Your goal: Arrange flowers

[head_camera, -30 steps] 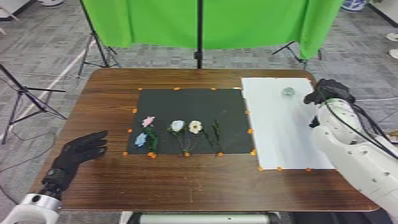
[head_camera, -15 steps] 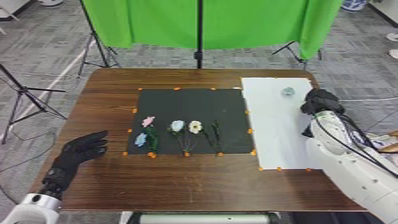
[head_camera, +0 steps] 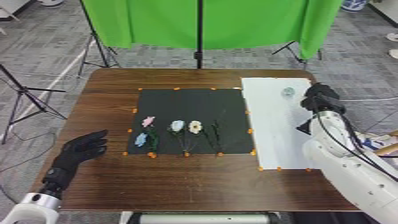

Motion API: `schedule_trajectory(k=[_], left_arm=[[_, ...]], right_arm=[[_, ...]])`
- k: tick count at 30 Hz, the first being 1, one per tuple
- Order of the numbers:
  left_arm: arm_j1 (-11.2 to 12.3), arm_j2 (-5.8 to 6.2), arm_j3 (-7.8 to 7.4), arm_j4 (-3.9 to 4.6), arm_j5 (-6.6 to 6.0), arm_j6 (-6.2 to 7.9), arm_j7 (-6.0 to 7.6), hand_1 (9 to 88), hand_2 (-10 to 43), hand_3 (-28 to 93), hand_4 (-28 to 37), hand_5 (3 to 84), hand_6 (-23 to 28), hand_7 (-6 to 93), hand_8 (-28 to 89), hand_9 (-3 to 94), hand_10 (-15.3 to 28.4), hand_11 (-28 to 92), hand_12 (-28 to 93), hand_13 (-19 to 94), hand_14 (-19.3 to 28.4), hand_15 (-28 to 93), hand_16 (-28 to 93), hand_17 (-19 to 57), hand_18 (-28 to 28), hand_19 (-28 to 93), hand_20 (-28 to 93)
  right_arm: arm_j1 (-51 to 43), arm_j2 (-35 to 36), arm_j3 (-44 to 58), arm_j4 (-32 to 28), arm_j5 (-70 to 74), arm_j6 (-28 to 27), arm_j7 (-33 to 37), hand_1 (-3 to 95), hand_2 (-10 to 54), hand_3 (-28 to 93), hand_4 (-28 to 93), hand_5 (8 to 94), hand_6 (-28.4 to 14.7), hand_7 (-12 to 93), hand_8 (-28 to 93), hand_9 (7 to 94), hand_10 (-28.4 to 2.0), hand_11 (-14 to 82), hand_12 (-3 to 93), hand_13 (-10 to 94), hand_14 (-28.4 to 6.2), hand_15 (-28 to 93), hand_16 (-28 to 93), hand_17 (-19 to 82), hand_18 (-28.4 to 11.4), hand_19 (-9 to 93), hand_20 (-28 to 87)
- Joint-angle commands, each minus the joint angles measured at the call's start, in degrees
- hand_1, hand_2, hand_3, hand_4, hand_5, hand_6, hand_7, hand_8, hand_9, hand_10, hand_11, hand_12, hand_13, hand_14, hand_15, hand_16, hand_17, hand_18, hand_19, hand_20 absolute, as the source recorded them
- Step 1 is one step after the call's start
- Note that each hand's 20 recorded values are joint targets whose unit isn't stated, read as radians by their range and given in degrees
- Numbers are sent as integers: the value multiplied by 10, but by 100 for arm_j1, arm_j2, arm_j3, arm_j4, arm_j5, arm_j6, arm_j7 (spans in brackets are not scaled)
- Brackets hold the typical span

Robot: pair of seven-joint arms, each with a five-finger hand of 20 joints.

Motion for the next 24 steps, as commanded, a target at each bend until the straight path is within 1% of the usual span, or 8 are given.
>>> schedule_trajectory(k=[1,6,9,10,12,16,18,24], left_arm=[[20,2,-30,25,25,-9,8,376,-42,680,-35,431,24,120,-63,398,125,187,135,343,182,253,26,29,156,334,362],[50,-32,-20,19,24,-14,-20,375,-42,680,-34,432,24,120,-63,398,126,187,135,343,182,253,26,29,156,334,362],[-26,22,8,50,28,-67,-34,375,-42,680,-36,432,24,120,-63,398,126,187,134,344,182,253,26,29,156,333,361],[-39,22,17,44,40,-43,-16,375,-42,680,-36,431,24,120,-63,398,126,187,134,344,182,254,26,29,156,334,362],[-41,13,20,36,56,3,0,375,-42,681,-36,431,24,120,-63,398,126,187,134,343,182,254,26,29,156,334,362],[-21,13,5,42,50,-49,-49,375,-42,680,-37,432,24,119,-63,398,126,187,135,343,182,254,26,29,156,334,362],[1,-11,-4,39,47,-42,-23,375,-42,681,-36,432,24,119,-63,398,125,187,135,343,183,254,26,29,156,334,362],[-59,11,38,61,55,-65,-36,376,-42,679,-35,431,24,119,-63,397,125,187,134,342,182,253,26,30,155,333,361]], right_arm=[[-44,75,420,-1334,159,172,-241,601,-95,607,-196,790,-1,243,72,883,-76,134,487,880,-17,689,376,608,-157,932,664],[-61,-111,382,-1904,340,105,-583,602,-95,605,-193,792,-2,237,78,885,-77,133,488,880,-17,687,377,608,-158,932,664],[-83,-267,262,-2117,415,99,-737,602,-95,603,-191,792,-2,235,81,884,-77,131,489,880,-16,686,377,609,-158,932,664],[-83,-336,210,-2172,432,74,-761,602,-95,603,-191,793,-2,234,81,885,-78,131,489,880,-16,686,377,609,-158,932,664],[-29,-469,51,-2195,497,-15,-833,602,-95,603,-190,793,-2,233,83,886,-78,130,488,880,-16,686,378,609,-158,932,664],[48,-717,-267,-2188,601,-168,-950,603,-95,601,-188,792,-3,232,86,886,-78,129,488,880,-16,685,379,609,-159,932,664],[76,-837,-409,-2173,660,-275,-1002,603,-95,600,-188,793,-3,231,86,886,-78,129,488,881,-16,685,379,609,-157,932,664],[338,-1178,-895,-1928,736,-478,-1075,602,-95,599,-184,793,-4,229,88,885,-79,127,488,881,-17,684,380,610,-156,932,663]])
